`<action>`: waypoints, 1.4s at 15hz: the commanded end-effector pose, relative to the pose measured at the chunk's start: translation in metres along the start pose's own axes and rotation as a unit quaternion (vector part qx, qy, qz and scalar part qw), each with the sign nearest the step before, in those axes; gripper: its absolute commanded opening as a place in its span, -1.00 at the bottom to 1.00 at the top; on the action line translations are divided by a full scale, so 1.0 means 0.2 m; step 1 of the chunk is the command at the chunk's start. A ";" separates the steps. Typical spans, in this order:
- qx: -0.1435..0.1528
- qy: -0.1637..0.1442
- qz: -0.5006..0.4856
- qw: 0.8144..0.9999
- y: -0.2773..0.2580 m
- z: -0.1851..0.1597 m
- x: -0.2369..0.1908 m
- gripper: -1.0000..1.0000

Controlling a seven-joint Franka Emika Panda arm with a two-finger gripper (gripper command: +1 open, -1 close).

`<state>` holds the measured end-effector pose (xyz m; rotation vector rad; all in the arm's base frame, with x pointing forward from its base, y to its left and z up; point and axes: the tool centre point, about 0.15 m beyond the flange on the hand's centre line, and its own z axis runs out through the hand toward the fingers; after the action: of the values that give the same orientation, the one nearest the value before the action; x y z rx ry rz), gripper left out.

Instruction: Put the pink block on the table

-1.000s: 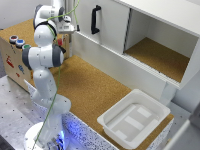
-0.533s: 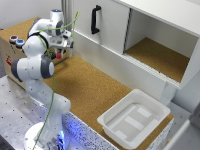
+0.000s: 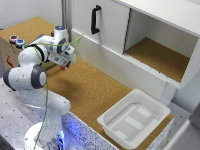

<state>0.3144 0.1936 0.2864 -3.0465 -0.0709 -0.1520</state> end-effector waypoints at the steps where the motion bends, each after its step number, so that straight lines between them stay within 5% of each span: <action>1: 0.024 -0.073 0.042 0.996 0.05 0.27 0.18 -1.00; 3: 0.007 -0.097 0.045 0.994 0.06 0.32 0.17 -1.00; 8: -0.036 -0.090 0.025 0.995 0.05 0.29 0.17 -1.00; 9: -0.044 -0.091 0.022 0.995 0.04 0.29 0.16 1.00; 14: -0.059 -0.015 0.023 0.998 -0.02 0.12 0.09 1.00; 21: -0.026 0.071 -0.011 0.997 -0.14 -0.18 0.08 1.00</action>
<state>0.3476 0.2047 0.2793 -3.0497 -0.0675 -0.1817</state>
